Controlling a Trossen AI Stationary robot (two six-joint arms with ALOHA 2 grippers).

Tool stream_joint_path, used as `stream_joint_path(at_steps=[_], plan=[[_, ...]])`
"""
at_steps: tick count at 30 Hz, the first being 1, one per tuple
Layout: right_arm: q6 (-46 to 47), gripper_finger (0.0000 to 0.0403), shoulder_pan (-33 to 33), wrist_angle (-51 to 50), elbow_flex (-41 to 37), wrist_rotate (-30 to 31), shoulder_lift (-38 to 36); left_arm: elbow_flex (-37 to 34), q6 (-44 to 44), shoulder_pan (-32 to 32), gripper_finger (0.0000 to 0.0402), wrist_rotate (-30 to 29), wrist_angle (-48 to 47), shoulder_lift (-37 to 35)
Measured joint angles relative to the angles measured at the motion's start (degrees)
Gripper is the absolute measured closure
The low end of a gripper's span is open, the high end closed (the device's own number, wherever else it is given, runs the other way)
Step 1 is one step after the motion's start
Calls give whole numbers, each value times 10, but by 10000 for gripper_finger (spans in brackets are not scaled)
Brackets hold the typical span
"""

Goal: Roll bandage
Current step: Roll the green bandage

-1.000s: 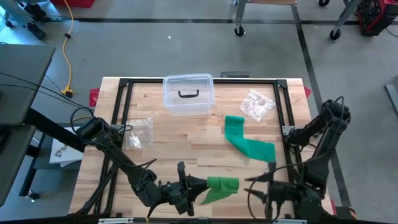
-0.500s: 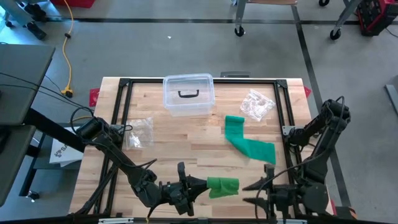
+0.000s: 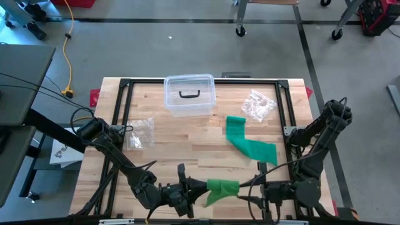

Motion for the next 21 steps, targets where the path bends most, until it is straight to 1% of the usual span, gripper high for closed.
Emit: stream_joint_path(at_steps=[2,4,7,12,15,18,21], plan=[[-1,272,-4,8,0,-20,0,0,0,0,390,1,0,0],[0,282,-7,9,0,-25,0,0,-2,-1,389,4,1,0],[3,313,-10,7,0,-29,0,0,-16,-1,385,7,0,0],[5,373,-11,16,0,-34,0,0,-22,0,367,4,-6,0],[8,397,-11,18,0,-34,-1,0,-18,1,351,-6,-14,0],[23,397,-11,18,0,-31,-1,0,-15,1,331,-13,-26,0],[48,372,-11,9,0,-20,-1,0,-2,1,321,-13,-29,0]])
